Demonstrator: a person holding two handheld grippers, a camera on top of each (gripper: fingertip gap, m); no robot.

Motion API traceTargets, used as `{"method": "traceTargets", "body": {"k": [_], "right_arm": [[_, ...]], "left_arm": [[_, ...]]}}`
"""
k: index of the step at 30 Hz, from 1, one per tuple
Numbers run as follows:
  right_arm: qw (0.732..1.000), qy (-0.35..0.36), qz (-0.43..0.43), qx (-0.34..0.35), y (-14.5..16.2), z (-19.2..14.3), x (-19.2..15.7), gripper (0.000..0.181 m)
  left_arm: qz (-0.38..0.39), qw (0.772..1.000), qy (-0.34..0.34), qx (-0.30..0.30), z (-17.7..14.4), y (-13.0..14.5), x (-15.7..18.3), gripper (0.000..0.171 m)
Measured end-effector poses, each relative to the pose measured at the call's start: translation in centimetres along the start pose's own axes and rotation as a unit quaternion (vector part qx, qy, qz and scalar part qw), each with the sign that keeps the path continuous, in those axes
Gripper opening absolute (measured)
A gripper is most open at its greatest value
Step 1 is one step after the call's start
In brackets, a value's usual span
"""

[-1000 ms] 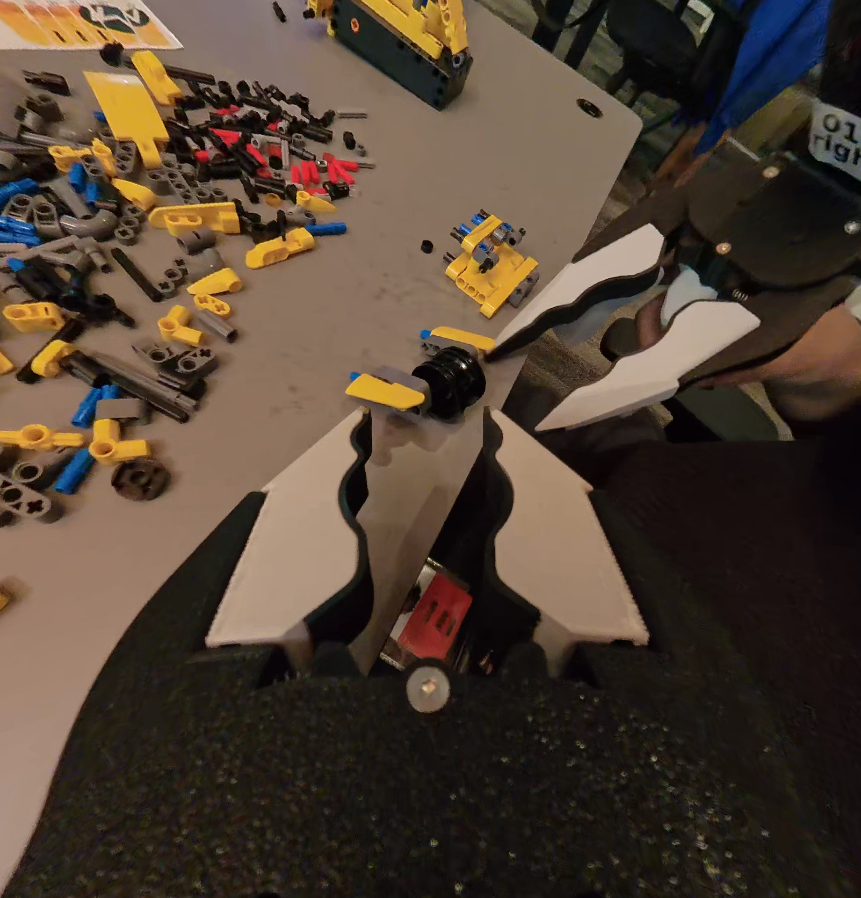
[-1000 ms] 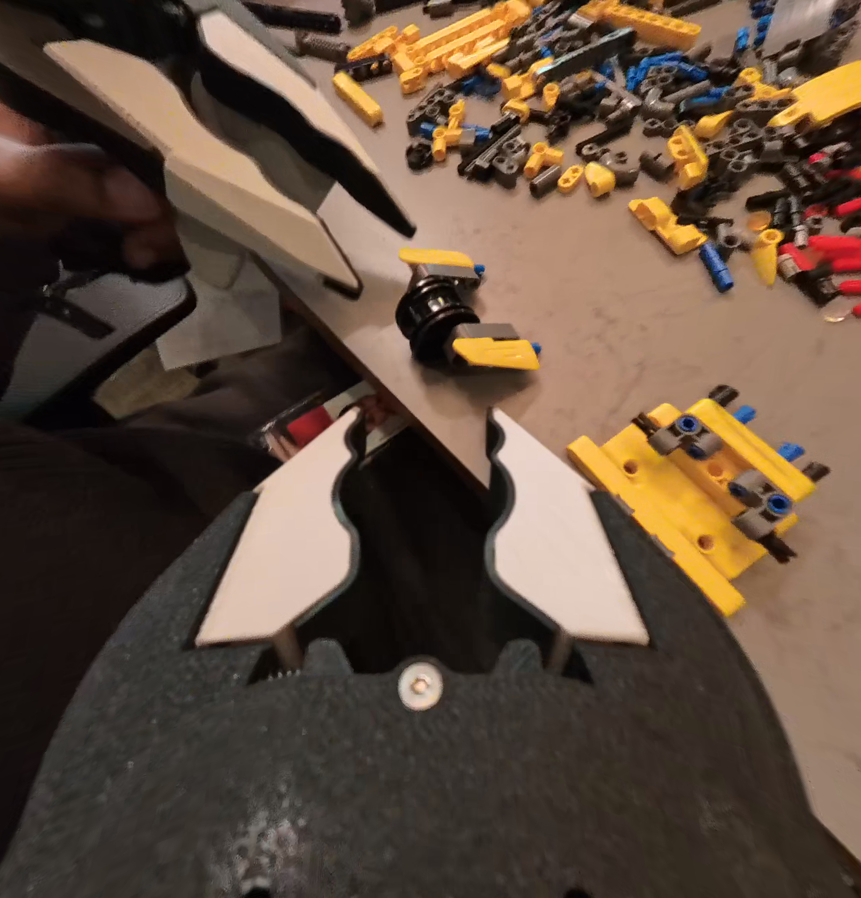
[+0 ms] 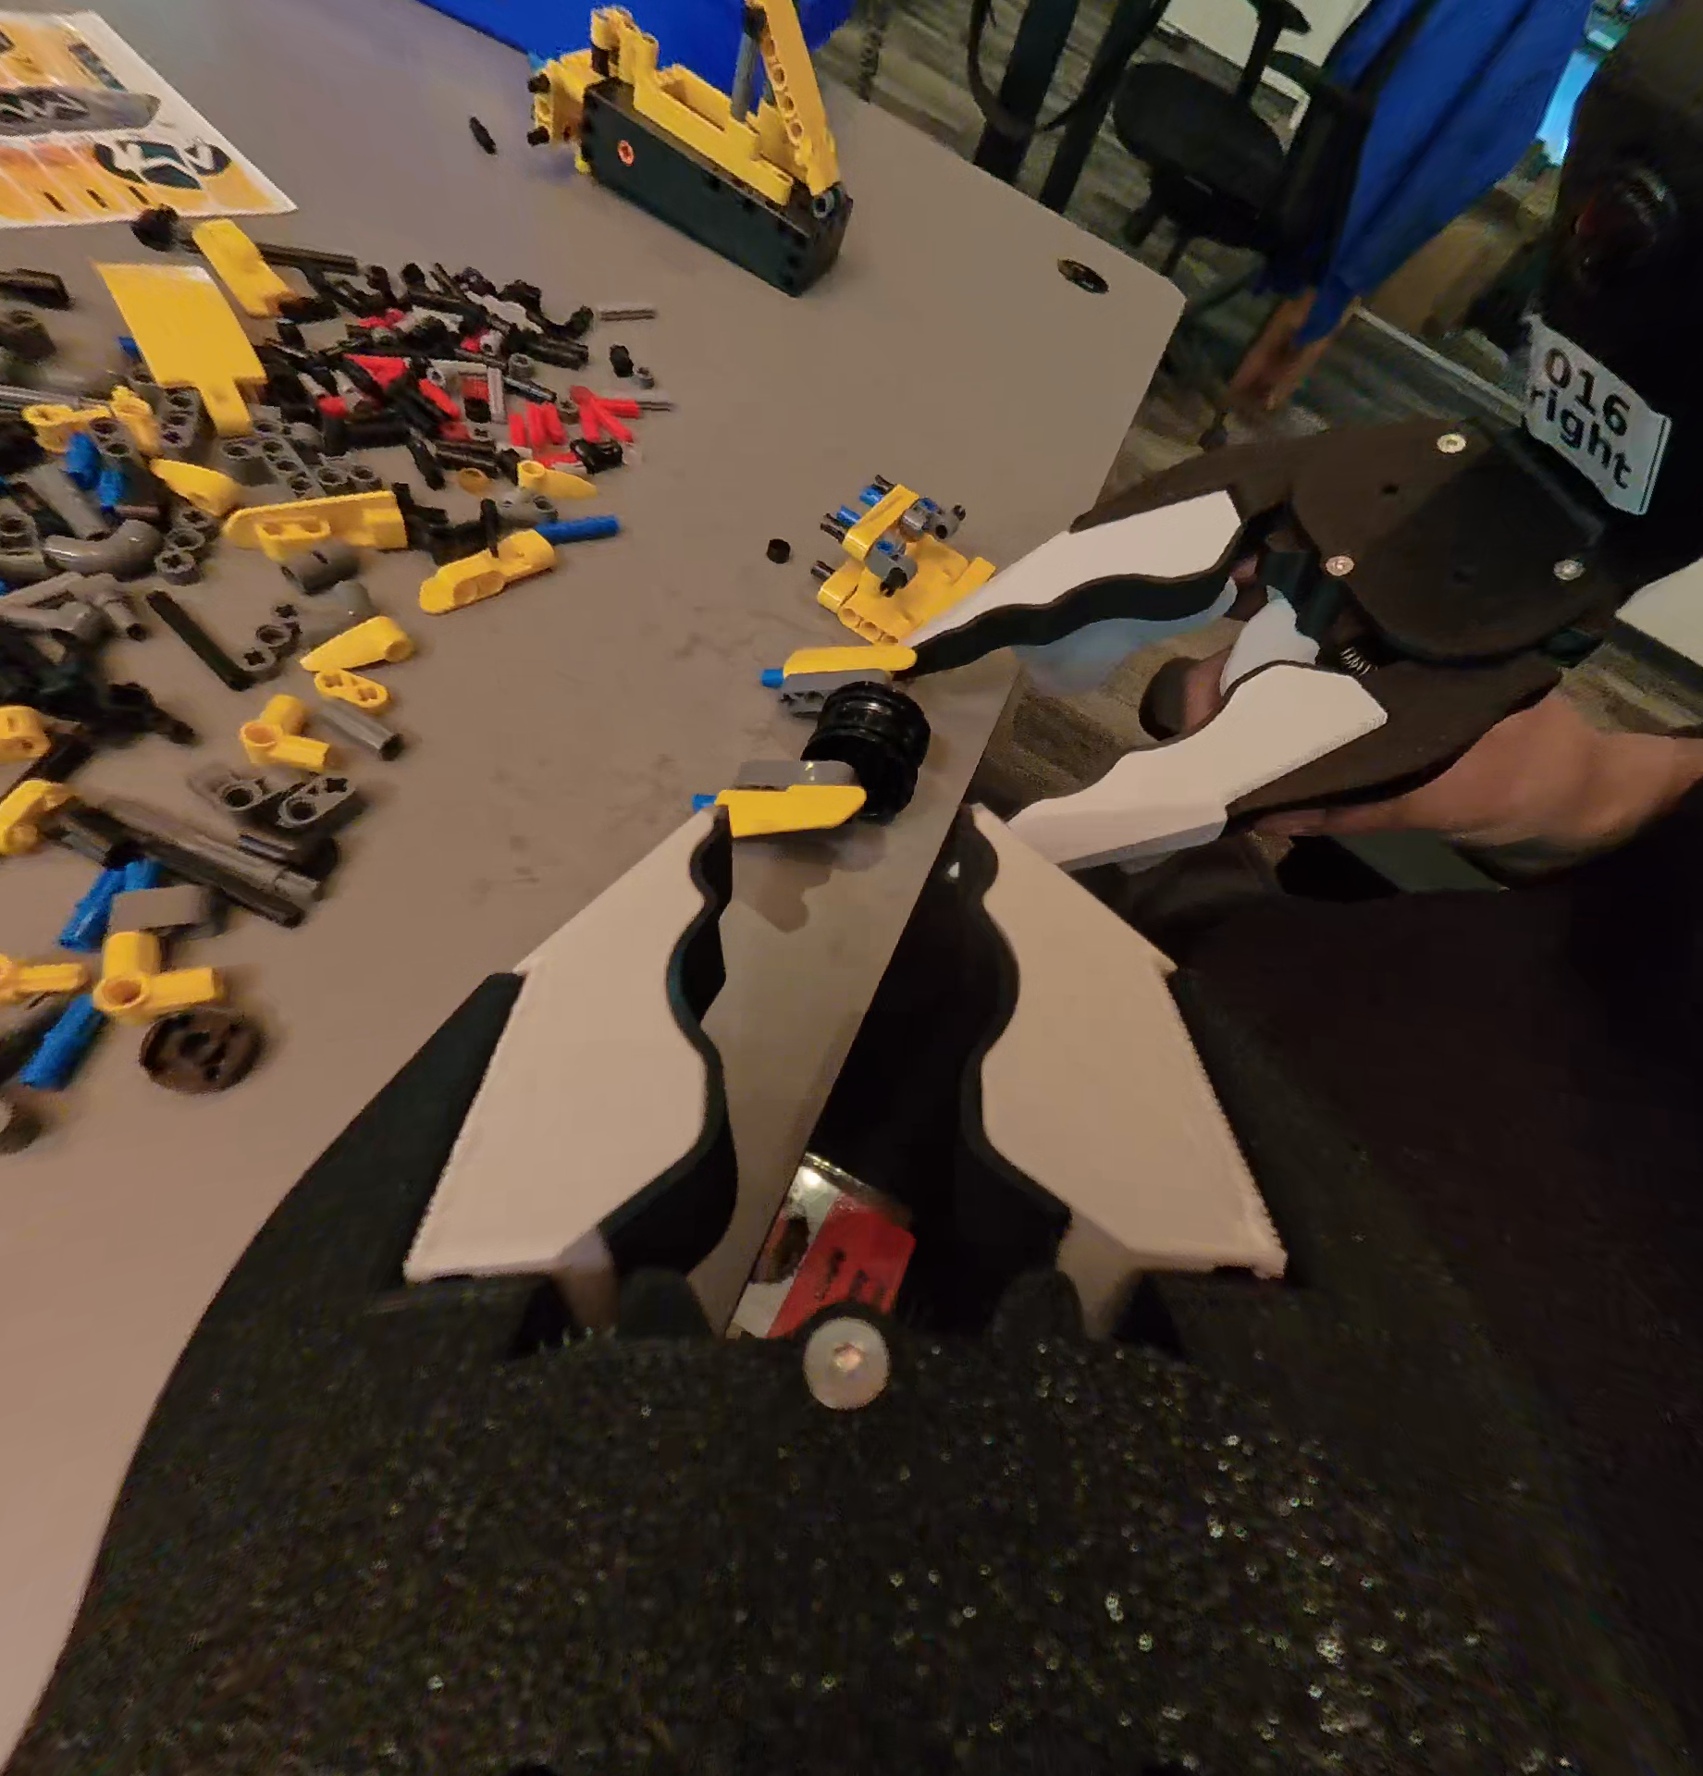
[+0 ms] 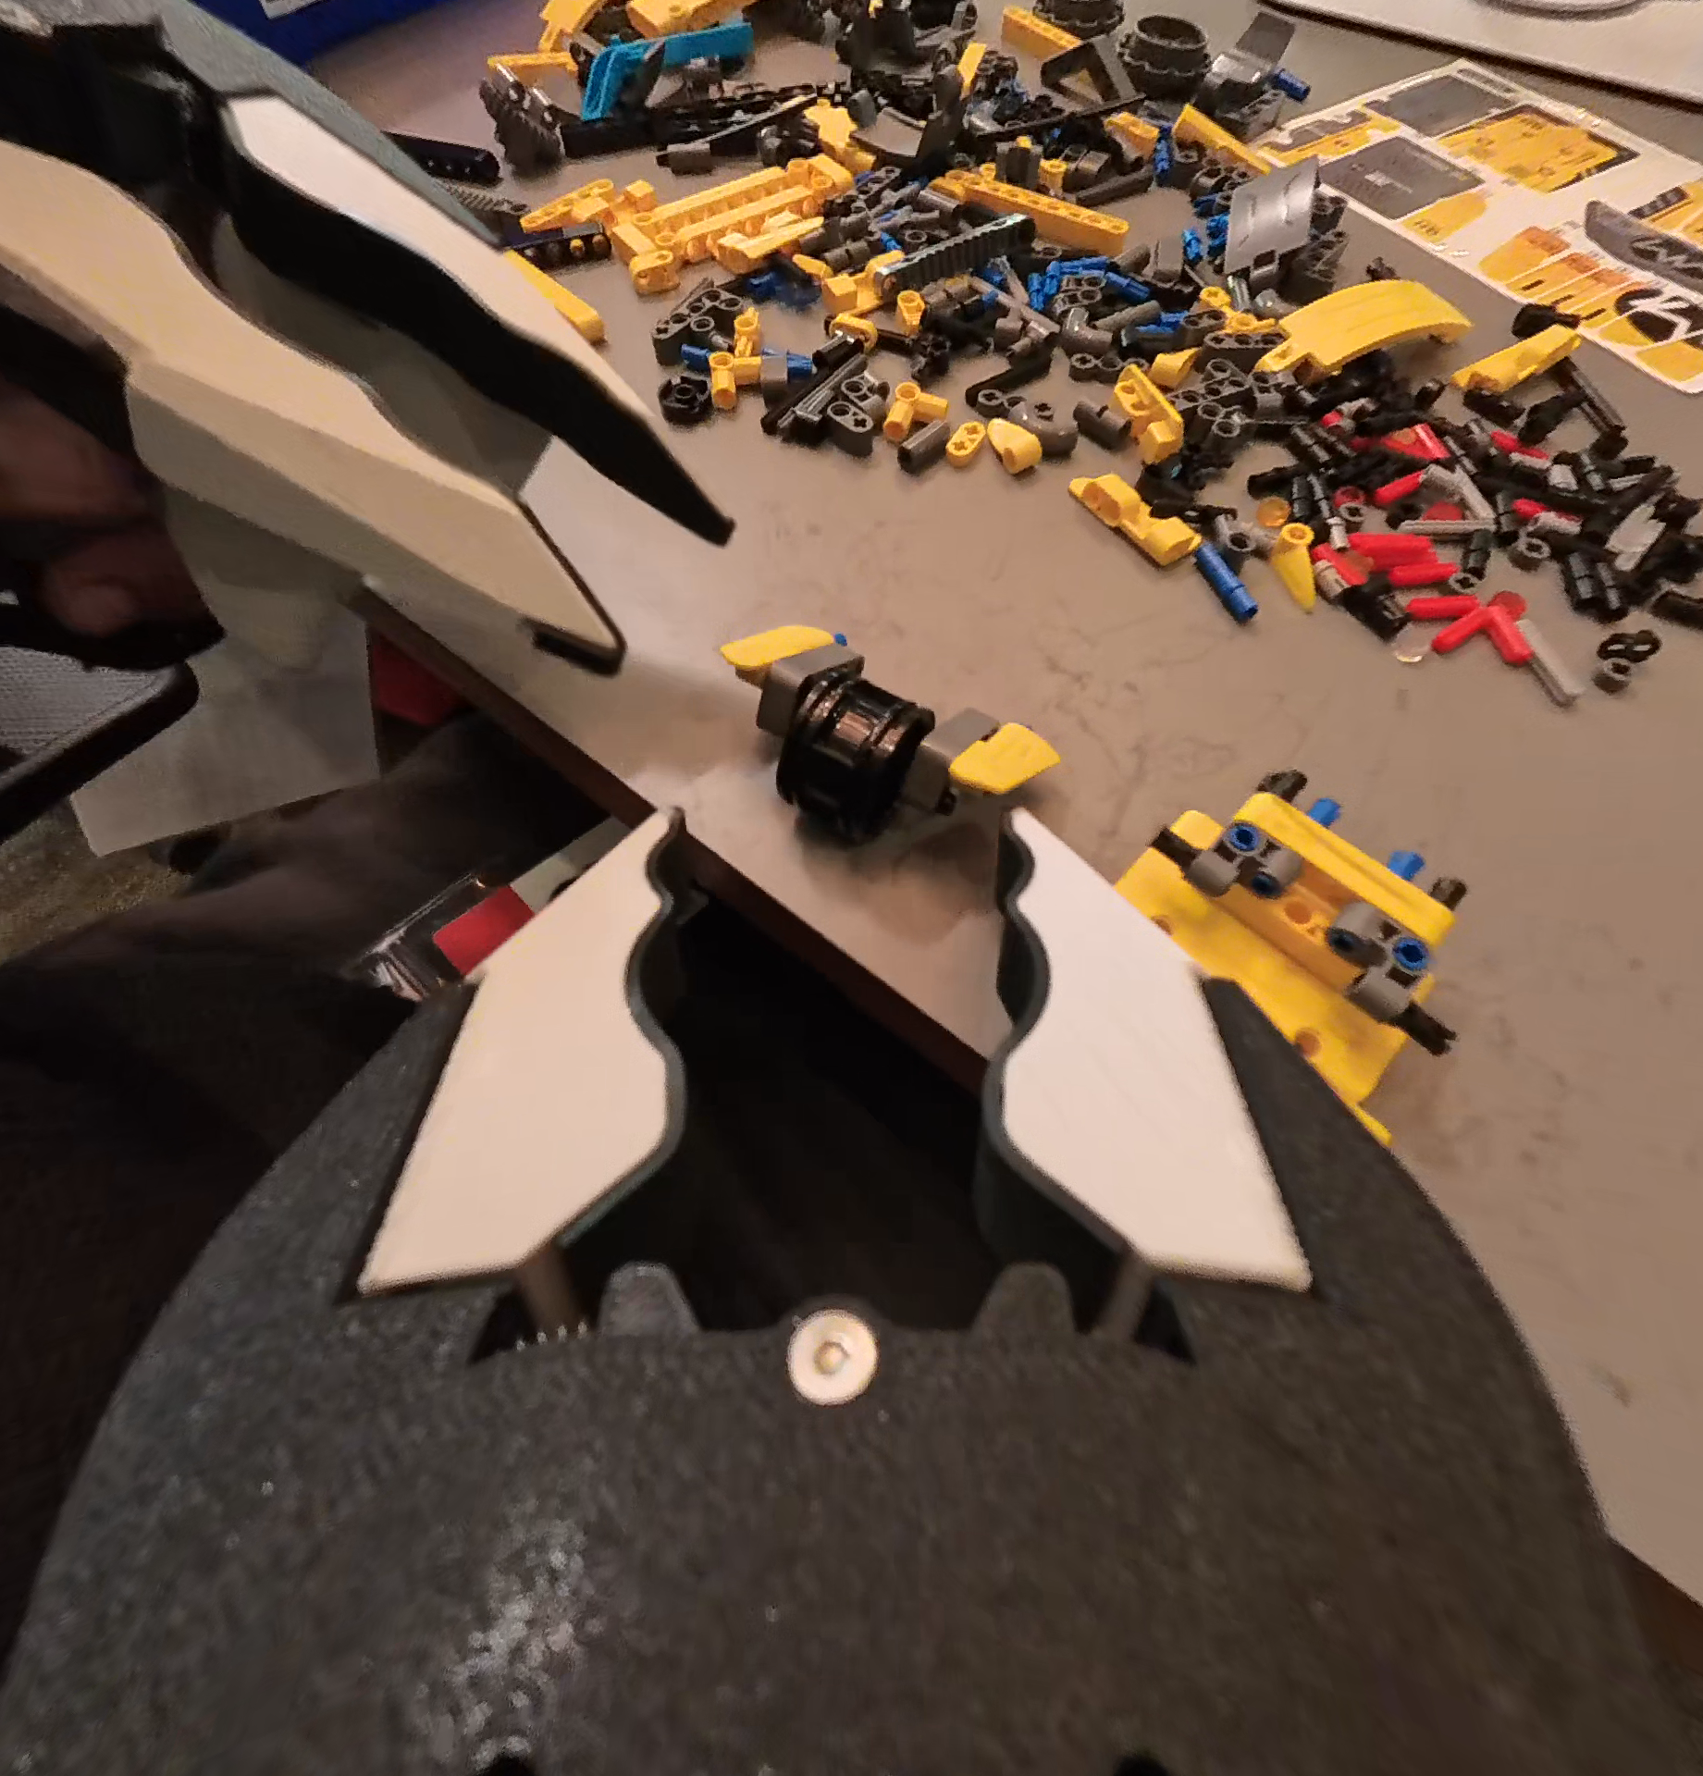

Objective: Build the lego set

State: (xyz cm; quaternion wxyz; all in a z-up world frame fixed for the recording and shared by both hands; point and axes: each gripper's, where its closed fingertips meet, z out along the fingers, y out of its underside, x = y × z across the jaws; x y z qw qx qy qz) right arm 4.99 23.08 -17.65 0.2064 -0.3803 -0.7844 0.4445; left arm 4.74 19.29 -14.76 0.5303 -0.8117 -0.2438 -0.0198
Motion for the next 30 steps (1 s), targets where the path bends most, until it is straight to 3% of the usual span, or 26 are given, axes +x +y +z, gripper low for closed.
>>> {"method": "traceTargets", "body": {"k": [14, 21, 25, 30], "right_arm": [[1.0, 0.019, -0.016, 0.005, -0.8, 1.1, 1.0, 0.063], [1.0, -0.001, -0.015, 0.01, -0.5, 0.7, 0.8, 0.062], [0.999, -0.01, 0.006, 0.038, -1.0, 0.7, 0.9, 0.062], [0.999, -0.01, -0.004, 0.04, -1.2, 0.9, 1.1, 0.052]], "left_arm": [[-0.023, 0.997, 0.07, -0.011, 1.2, 0.6, 2.6, 0.047], [0.025, 0.999, 0.042, 0.009, 0.3, -0.4, 2.0, 0.047], [0.052, 0.998, 0.003, -0.031, 1.0, 0.7, 0.9, 0.047], [0.052, 0.997, 0.019, -0.045, 1.9, 1.2, 1.8, 0.047]]}}
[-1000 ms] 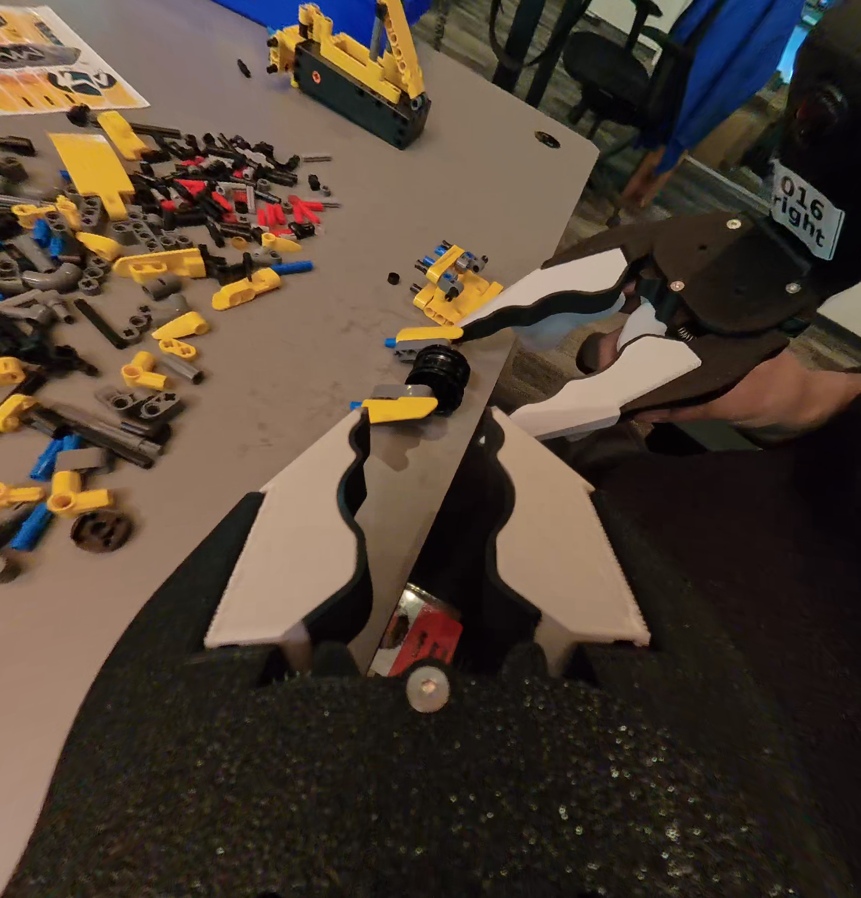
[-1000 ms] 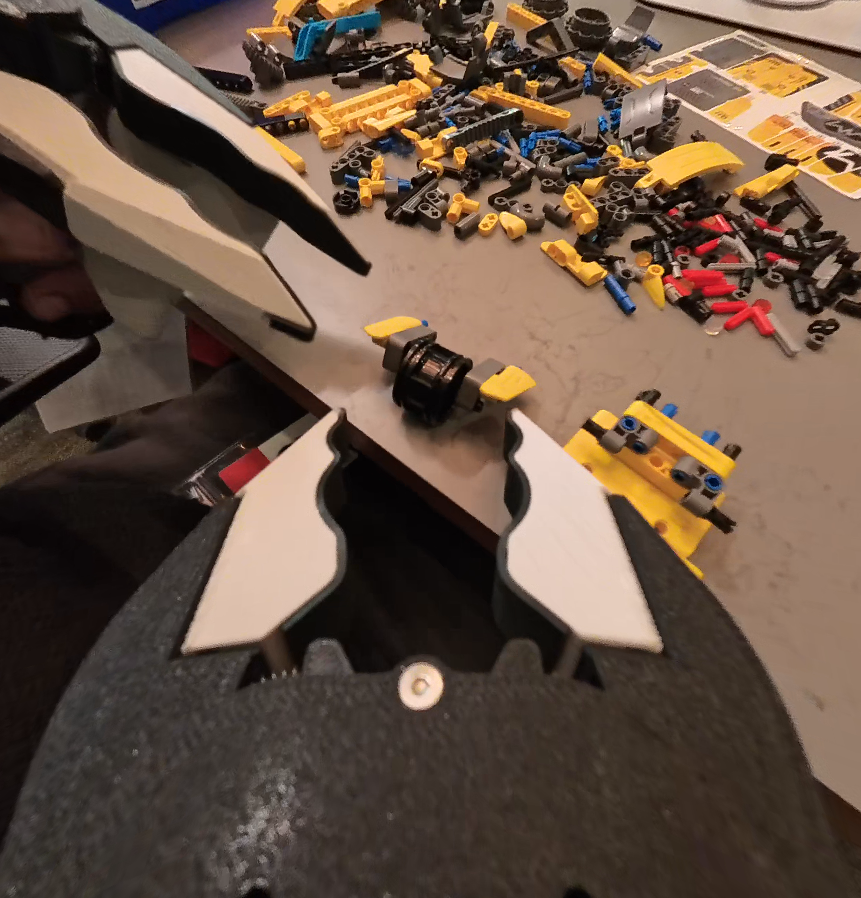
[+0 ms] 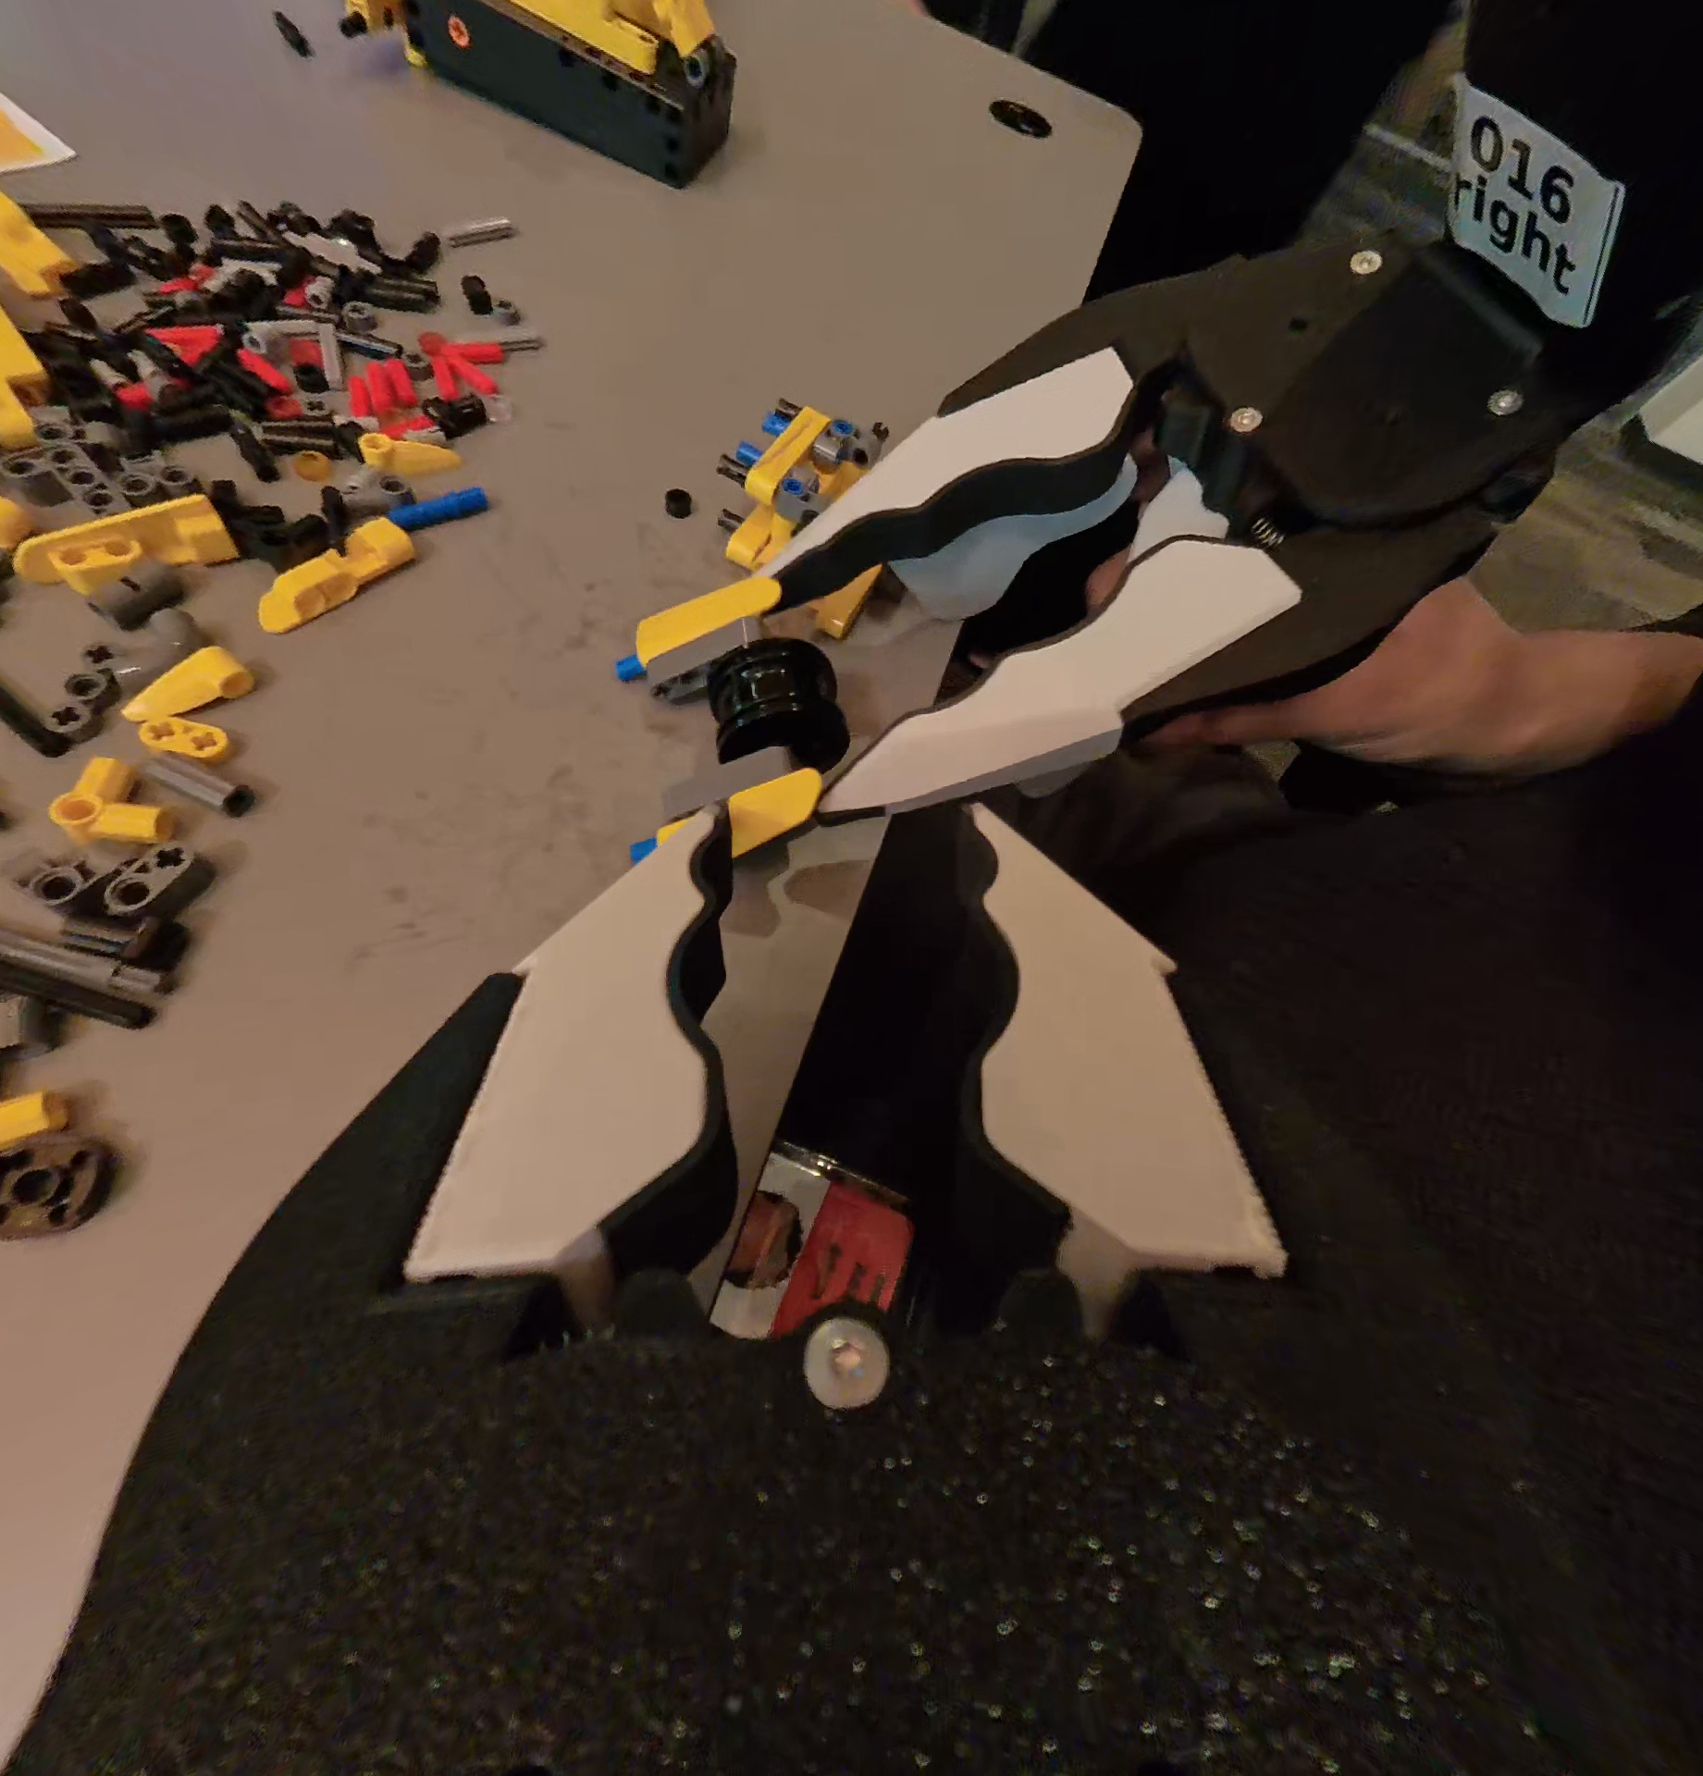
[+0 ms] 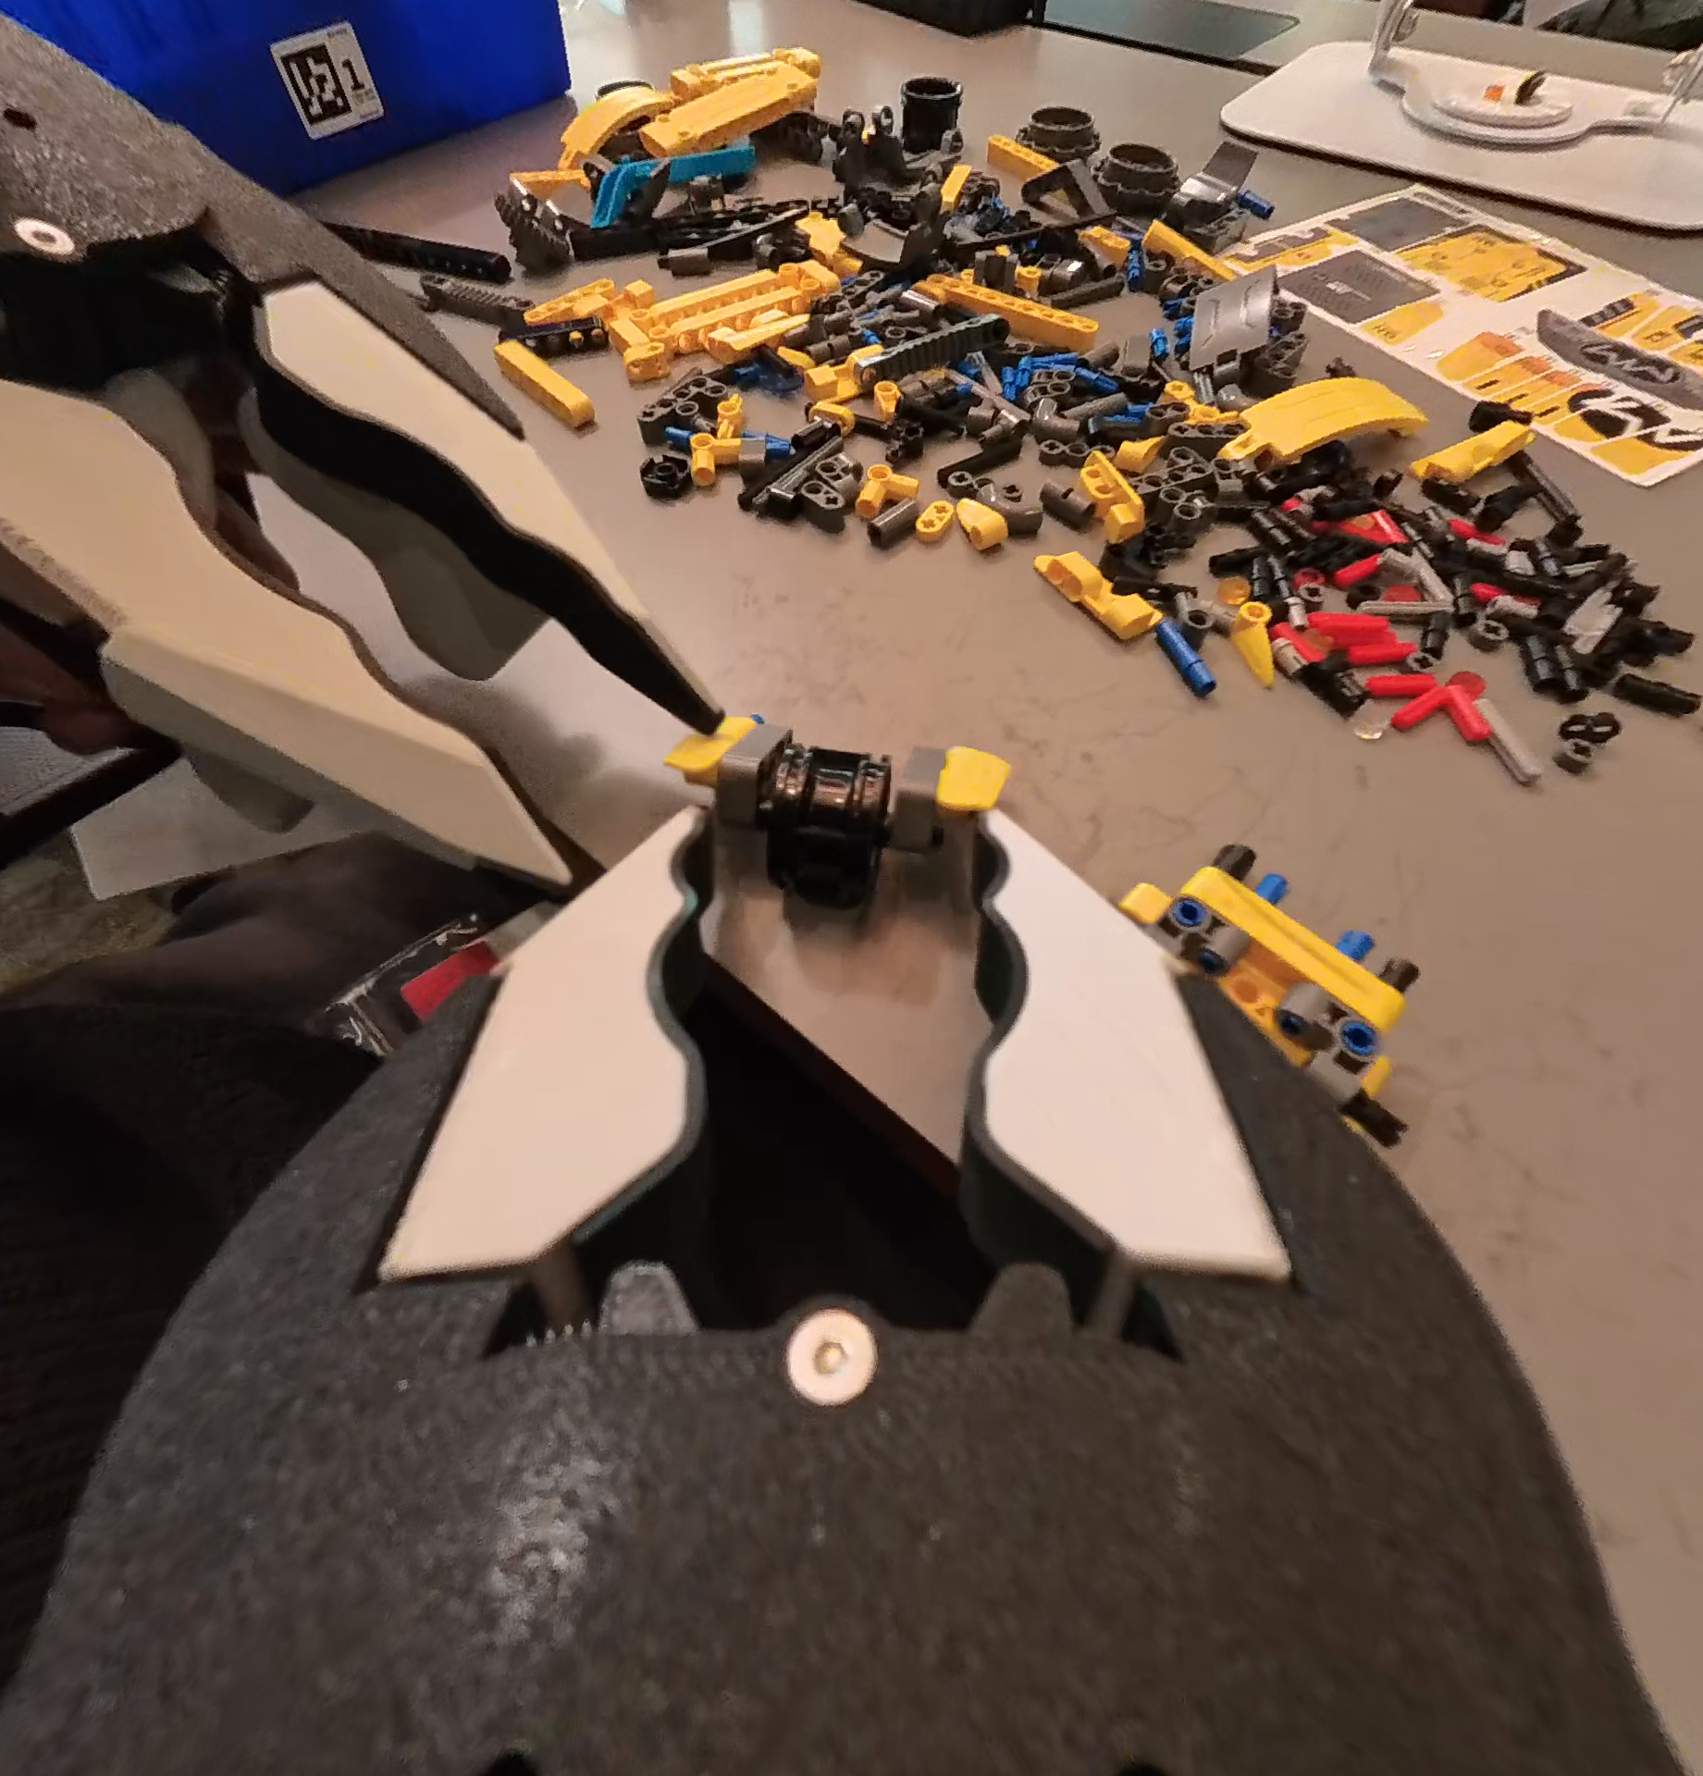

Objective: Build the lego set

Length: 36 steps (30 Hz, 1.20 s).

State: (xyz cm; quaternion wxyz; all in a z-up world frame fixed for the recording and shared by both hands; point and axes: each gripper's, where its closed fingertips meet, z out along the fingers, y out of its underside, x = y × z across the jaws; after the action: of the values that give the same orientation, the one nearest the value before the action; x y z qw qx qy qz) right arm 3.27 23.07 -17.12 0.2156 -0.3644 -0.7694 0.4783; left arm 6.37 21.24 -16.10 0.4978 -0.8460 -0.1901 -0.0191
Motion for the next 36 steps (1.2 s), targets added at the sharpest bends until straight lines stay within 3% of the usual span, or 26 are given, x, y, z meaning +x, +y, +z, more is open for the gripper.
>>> {"method": "traceTargets", "body": {"k": [11, 15, 21, 27, 36], "right_arm": [[0.999, -0.005, -0.024, -0.021, 0.2, -0.2, 0.2, 0.05], [0.999, -0.021, -0.025, -0.023, 0.2, -0.3, 0.3, 0.05], [0.992, -0.107, -0.059, -0.032, 0.4, -0.6, -1.1, 0.05], [0.982, -0.177, -0.062, -0.034, 0.4, -0.7, -1.7, 0.05], [0.985, -0.157, -0.057, -0.032, 0.3, -0.7, -0.6, 0.051]], "left_arm": [[0.0, 1.0, 0.007, 0.003, 0.2, 0.0, 0.4, 0.047], [0.032, 0.999, 0.001, 0.003, -0.4, -0.3, 0.1, 0.047], [0.097, 0.995, 0.008, 0.022, -1.4, -1.5, -0.5, 0.054], [0.153, 0.988, 0.02, 0.001, -0.3, -1.6, -0.5, 0.069], [0.158, 0.985, 0.045, -0.048, 1.0, -0.6, -0.4, 0.071]]}}
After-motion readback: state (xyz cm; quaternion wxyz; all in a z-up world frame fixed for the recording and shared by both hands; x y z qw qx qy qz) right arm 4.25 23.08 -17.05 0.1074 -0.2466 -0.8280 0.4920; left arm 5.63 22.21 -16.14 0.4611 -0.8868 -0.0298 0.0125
